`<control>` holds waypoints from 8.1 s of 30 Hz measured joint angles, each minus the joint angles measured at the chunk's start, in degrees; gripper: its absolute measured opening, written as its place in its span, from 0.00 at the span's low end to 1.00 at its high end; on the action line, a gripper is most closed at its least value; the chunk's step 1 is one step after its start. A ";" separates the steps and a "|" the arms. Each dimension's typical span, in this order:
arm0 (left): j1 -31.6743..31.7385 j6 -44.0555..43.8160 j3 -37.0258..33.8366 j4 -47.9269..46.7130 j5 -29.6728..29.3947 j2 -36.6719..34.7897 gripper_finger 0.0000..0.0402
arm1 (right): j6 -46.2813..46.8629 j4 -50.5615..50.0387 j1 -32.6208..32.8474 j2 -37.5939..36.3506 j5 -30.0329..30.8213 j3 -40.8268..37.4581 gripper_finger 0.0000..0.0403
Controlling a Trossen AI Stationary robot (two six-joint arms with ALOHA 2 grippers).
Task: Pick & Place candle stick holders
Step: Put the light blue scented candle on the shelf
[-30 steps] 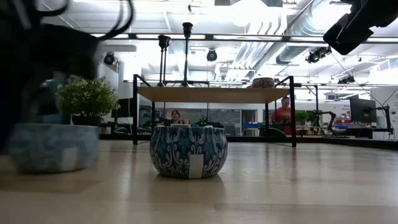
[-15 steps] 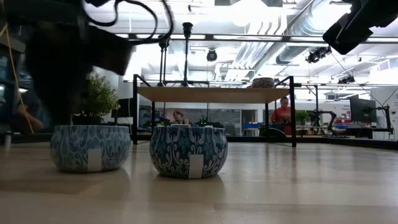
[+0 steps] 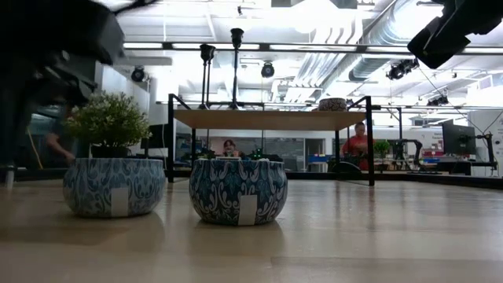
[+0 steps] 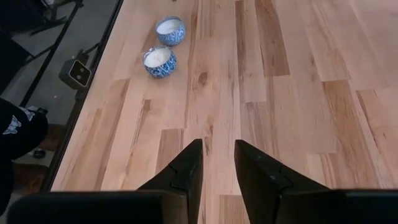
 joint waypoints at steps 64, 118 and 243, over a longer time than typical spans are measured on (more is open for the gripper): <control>9.46 10.02 11.19 6.86 -4.37 10.45 0.00 | 1.07 0.74 0.02 0.00 1.66 0.00 0.21; 18.97 13.41 -23.09 53.00 -20.75 -23.19 0.00 | 4.48 3.80 0.01 0.96 2.12 -0.02 0.21; 19.10 39.00 -57.55 54.34 -18.95 -81.00 0.00 | 19.11 -9.10 2.04 65.64 2.17 52.39 0.00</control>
